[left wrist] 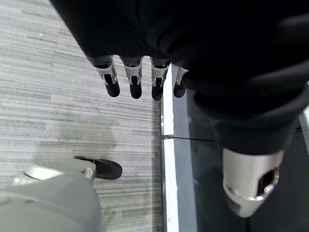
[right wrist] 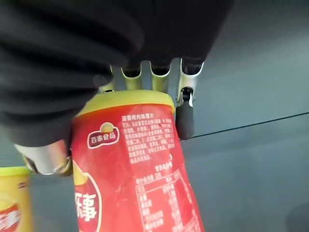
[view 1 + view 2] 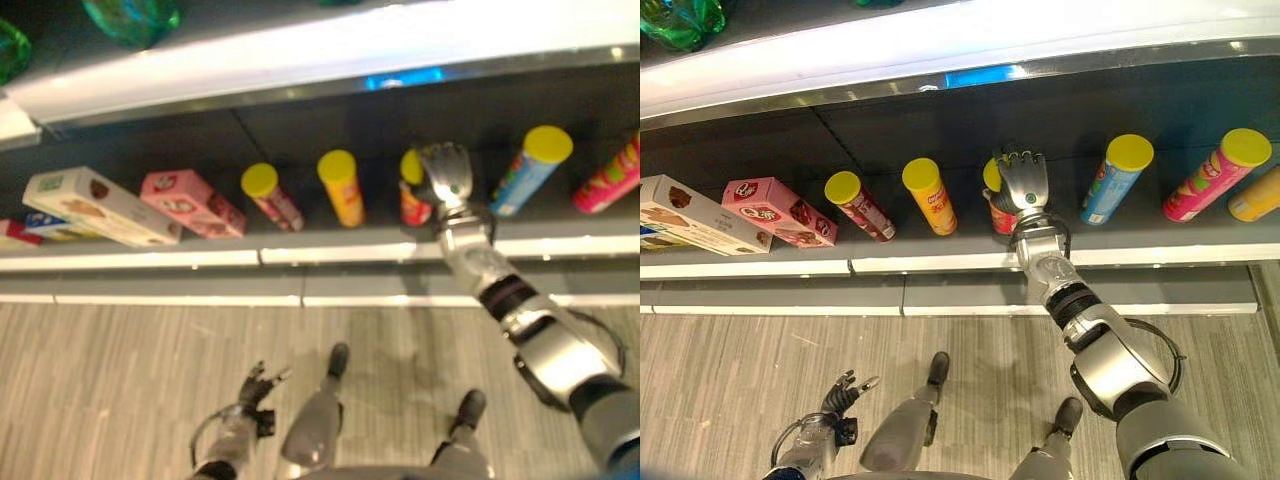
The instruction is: Put the goods on the table back onto the shelves and tidy them up.
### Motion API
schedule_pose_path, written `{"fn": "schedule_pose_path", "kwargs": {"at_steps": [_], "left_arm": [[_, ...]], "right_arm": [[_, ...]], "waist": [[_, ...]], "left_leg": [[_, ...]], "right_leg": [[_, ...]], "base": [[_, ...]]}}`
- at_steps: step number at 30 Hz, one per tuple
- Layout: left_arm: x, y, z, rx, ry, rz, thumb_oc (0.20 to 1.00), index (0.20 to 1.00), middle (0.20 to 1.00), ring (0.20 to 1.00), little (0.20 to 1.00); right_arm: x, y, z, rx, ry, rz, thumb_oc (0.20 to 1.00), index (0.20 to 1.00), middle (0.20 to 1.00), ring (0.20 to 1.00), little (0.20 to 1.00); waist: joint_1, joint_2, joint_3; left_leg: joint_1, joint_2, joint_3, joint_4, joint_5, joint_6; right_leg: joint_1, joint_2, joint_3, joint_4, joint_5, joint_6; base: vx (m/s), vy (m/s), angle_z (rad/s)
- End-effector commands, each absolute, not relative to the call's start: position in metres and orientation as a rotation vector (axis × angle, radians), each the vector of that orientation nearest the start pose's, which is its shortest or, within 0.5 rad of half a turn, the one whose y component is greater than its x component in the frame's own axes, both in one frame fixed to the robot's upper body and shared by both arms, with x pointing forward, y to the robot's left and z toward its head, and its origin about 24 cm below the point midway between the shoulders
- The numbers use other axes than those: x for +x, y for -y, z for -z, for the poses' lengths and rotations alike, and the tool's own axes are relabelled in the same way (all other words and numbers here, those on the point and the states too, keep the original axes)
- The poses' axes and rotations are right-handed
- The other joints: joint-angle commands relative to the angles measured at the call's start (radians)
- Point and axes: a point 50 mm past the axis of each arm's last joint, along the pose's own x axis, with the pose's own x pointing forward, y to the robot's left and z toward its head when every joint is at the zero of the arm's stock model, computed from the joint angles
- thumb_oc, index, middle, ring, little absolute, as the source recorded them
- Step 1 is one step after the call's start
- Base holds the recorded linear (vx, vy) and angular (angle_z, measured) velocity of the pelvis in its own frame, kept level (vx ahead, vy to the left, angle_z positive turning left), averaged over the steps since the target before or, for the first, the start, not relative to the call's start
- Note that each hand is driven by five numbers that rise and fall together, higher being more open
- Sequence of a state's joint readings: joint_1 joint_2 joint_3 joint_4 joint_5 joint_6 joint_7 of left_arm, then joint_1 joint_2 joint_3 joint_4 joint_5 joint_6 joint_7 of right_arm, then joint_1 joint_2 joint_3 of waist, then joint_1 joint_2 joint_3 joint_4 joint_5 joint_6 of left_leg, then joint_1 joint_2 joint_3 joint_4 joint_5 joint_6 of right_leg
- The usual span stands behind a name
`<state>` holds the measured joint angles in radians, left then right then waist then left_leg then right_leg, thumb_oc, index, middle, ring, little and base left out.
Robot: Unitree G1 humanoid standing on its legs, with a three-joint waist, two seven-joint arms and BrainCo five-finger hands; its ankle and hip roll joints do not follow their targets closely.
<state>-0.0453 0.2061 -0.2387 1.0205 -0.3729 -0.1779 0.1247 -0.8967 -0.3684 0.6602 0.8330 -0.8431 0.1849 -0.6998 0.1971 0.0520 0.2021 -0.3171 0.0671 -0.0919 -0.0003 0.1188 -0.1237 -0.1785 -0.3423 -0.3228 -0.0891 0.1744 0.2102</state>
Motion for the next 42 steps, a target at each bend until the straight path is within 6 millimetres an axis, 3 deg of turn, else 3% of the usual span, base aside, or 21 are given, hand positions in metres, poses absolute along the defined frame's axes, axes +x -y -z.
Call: {"fn": "schedule_pose_path", "kwargs": {"at_steps": [1,6,18,23,35,41,42], "left_arm": [[0.160,-0.218,0.131,0.106,-0.816,-0.172,1.000,1.000,1.000,1.000,1.000],[0.157,-0.220,0.132,0.094,-0.824,-0.187,1.000,1.000,1.000,1.000,1.000],[0.159,-0.218,0.132,0.106,-0.821,-0.177,1.000,1.000,1.000,1.000,1.000],[0.161,-0.219,0.131,0.121,-0.811,-0.183,1.000,1.000,1.000,1.000,1.000],[0.162,-0.220,0.130,0.139,-0.812,-0.171,1.000,1.000,1.000,1.000,1.000],[0.161,-0.221,0.130,0.146,-0.815,-0.167,1.000,1.000,1.000,1.000,1.000],[0.159,-0.221,0.131,0.148,-0.822,-0.165,1.000,1.000,1.000,1.000,1.000]], "right_arm": [[0.390,0.132,-0.159,-1.588,0.647,0.351,0.200,0.200,0.200,0.200,0.200],[0.392,0.135,-0.151,-1.632,0.611,0.319,0.200,0.200,0.200,0.200,0.200],[0.395,0.139,-0.155,-1.644,0.606,0.338,0.200,0.200,0.200,0.200,0.200],[0.399,0.153,-0.171,-1.639,0.599,0.431,0.200,0.200,0.200,0.200,0.200],[0.402,0.160,-0.187,-1.589,0.595,0.509,0.200,0.200,0.200,0.200,0.200],[0.401,0.159,-0.181,-1.570,0.572,0.502,0.200,0.200,0.200,0.200,0.200],[0.400,0.156,-0.172,-1.535,0.548,0.478,1.000,1.000,1.000,1.000,1.000]], "waist": [[0.031,-0.034,-0.019],[0.038,-0.035,-0.023],[0.040,-0.032,-0.017],[0.046,-0.019,-0.011],[0.056,-0.013,-0.021],[0.052,-0.021,-0.025],[0.050,-0.022,-0.029]], "left_leg": [[-0.010,0.002,-0.030,0.048,-0.151,0.014],[-0.006,0.001,-0.029,0.020,-0.135,0.011],[-0.015,0.006,-0.025,0.015,-0.125,0.004],[-0.029,0.011,-0.027,0.018,-0.123,-0.002],[-0.041,0.011,-0.030,0.017,-0.120,-0.004],[-0.044,0.009,-0.032,0.022,-0.122,-0.003],[-0.044,0.010,-0.030,0.028,-0.125,-0.002]], "right_leg": [[0.045,-0.111,0.047,0.008,0.021,0.044],[0.035,-0.110,0.049,0.006,0.017,0.046],[0.025,-0.106,0.047,0.005,0.017,0.047],[0.017,-0.100,0.046,0.005,0.014,0.046],[0.013,-0.098,0.040,0.002,0.015,0.049],[0.013,-0.098,0.043,0.002,0.017,0.049],[0.015,-0.099,0.045,0.002,0.015,0.047]], "base": [[0.00,0.000,0.00],[0.00,0.000,0.00],[0.00,0.000,0.00],[0.03,-0.016,0.00],[0.00,0.000,0.00],[0.00,0.000,0.00],[0.00,0.000,0.00]]}}
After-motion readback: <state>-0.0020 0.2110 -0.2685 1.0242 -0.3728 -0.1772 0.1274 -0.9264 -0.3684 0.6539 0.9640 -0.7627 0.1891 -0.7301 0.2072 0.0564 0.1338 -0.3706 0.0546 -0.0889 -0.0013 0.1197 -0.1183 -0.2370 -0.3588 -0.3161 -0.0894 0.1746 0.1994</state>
